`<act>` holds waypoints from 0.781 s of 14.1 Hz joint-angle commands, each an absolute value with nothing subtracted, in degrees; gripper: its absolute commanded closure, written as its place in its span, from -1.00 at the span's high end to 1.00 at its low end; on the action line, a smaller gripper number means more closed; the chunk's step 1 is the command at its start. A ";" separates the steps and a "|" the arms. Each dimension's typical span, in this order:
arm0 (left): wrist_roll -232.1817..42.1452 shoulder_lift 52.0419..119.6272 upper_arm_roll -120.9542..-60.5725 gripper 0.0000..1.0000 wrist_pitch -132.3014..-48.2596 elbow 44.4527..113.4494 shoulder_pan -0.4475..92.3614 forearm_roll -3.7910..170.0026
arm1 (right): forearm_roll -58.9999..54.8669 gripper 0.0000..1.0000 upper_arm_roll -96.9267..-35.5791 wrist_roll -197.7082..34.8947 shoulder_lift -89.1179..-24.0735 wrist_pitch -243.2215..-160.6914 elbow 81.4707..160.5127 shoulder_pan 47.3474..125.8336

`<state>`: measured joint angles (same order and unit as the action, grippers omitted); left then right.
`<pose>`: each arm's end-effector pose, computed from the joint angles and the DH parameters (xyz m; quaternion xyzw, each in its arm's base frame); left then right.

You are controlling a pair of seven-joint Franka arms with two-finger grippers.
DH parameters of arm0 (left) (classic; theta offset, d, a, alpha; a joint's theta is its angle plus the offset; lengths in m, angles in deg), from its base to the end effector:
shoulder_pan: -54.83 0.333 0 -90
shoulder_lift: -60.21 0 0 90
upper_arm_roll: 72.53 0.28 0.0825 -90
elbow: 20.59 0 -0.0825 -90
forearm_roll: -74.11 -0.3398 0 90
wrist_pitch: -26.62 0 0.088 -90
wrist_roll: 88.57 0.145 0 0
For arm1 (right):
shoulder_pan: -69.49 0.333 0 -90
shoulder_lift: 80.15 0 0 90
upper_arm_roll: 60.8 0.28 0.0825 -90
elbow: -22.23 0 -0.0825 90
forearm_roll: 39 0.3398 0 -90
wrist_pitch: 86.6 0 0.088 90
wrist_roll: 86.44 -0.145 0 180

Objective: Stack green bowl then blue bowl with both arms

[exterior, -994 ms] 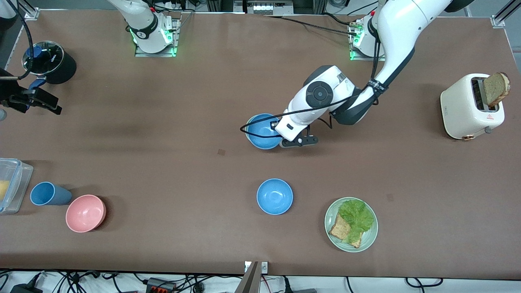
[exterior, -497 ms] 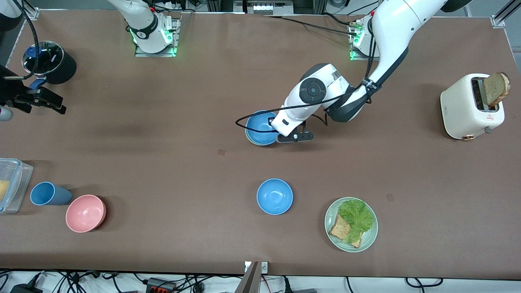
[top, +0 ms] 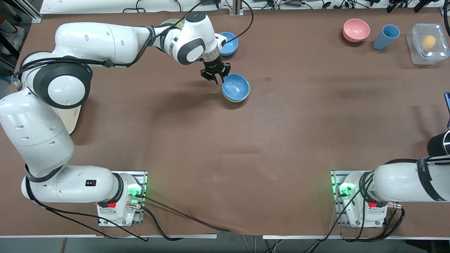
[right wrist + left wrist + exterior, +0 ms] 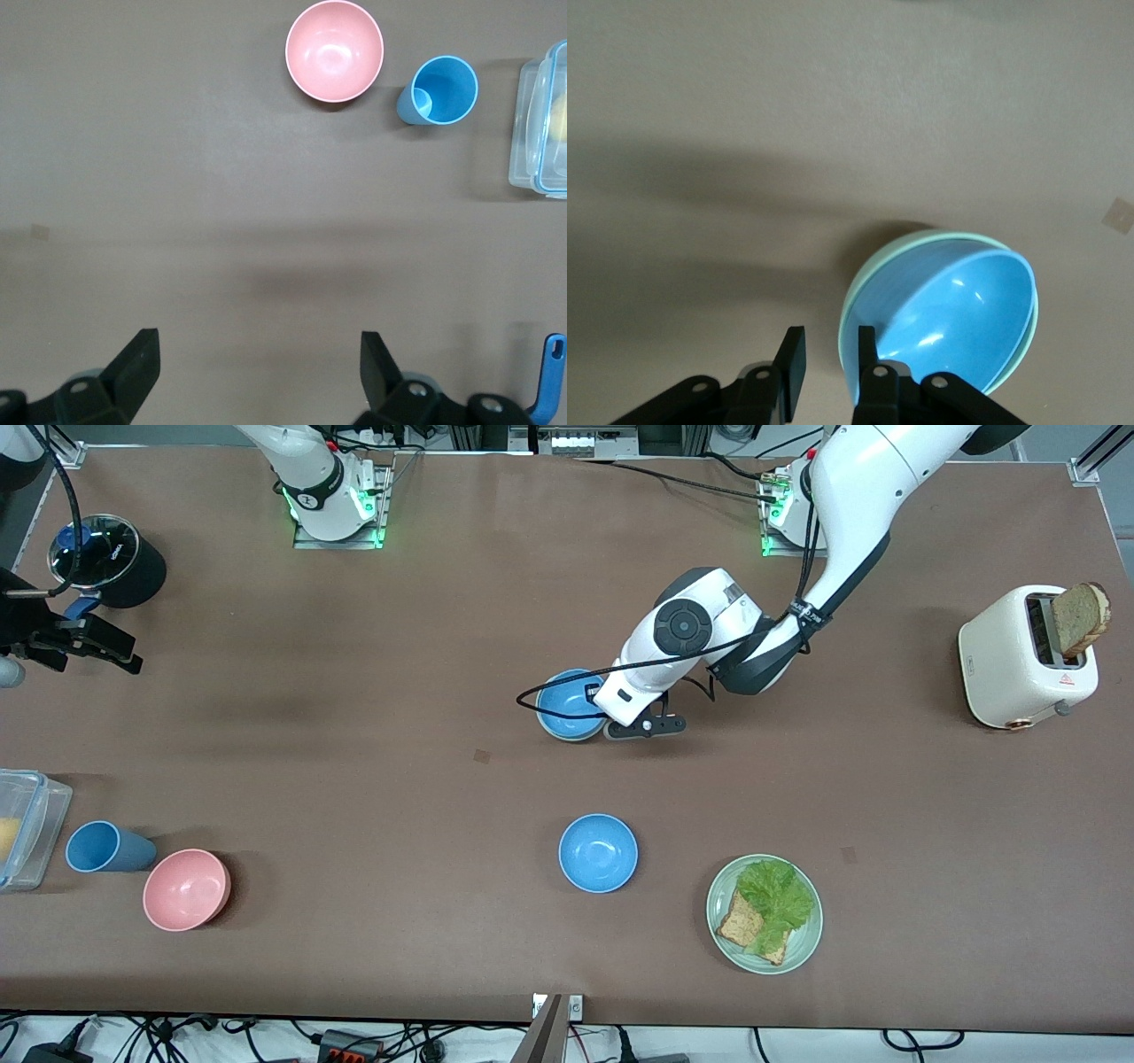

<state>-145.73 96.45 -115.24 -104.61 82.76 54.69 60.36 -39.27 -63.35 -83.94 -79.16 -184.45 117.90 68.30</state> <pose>0.4643 -0.3843 0.2353 0.9884 0.0979 -0.0759 0.0880 0.5242 -0.0347 0.5109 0.9999 -0.0105 0.0102 0.0033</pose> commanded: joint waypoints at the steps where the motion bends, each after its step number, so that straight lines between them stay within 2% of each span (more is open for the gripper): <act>1: -147.37 93.80 -115.86 -0.37 -100.04 80.76 55.88 58.47 | -38.65 1.00 -63.44 -84.07 -80.41 -185.12 118.65 68.17; 6: -142.56 93.26 -118.14 -0.36 -95.47 76.19 62.29 58.73 | -38.91 1.00 -63.44 -83.71 -80.41 -185.30 118.74 68.17; 11: -126.58 94.93 -118.05 -0.32 -83.35 66.09 67.56 61.72 | -38.91 1.00 -63.44 -83.71 -80.41 -185.30 118.83 68.26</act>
<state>-133.70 93.61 -117.04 -88.05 70.33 65.22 60.62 -39.28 -63.38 -83.94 -79.21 -184.90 117.89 68.28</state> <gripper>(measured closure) 0.661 0.000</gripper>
